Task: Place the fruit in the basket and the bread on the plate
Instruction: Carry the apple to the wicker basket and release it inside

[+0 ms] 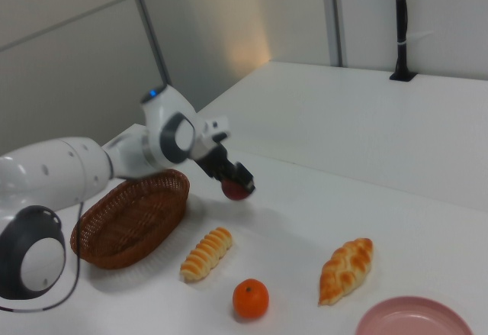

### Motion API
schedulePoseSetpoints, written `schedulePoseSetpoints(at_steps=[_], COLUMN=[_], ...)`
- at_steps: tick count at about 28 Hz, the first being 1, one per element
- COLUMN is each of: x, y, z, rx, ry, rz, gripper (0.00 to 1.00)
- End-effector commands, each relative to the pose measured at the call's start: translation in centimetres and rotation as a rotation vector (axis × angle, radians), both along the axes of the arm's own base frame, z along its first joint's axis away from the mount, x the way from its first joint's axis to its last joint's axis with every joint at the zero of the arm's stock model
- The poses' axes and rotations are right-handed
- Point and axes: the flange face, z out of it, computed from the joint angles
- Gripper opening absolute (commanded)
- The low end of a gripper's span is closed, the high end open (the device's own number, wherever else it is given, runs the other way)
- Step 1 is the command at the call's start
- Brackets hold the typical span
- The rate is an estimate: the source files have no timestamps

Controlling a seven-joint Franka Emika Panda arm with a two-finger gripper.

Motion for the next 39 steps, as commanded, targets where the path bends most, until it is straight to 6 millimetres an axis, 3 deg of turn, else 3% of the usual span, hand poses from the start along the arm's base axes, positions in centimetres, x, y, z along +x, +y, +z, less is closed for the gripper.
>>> schedulePoseSetpoints(at_steps=[1,6,7,11,12,15,16,17,18,24,29,30,34,35,39], x=[-3.1,-6.5,-8.0,-10.6,-11.9,-13.2,-13.4,-13.6,-13.6,-13.6,-13.3,-12.7,-10.5,-9.6,-8.4], y=[3.0,8.1,10.3,14.5,16.5,18.5,18.8,19.0,19.1,18.8,16.5,14.0,7.1,3.5,-3.1], z=[4.9,5.3,5.0,4.6,4.2,3.5,3.3,3.0,3.0,3.7,6.5,7.5,10.2,11.3,11.5], rx=[0.05,0.041,0.036,0.035,0.034,0.031,0.03,0.035,0.037,0.039,0.034,0.026,0.063,0.07,0.051], ry=[0.06,0.147,0.178,0.197,0.201,0.208,0.21,0.214,0.213,0.203,0.197,0.209,0.207,0.208,0.245], rz=[-0.009,0.05,0.07,0.085,0.1,0.11,0.11,0.101,0.096,0.083,0.043,0.0,-0.092,-0.106,-0.067], gripper=[0.0,0.0,0.0,0.0,0.0,0.02,0.14,0.75,1.0,1.0,1.0,1.0,1.0,1.0,1.0])
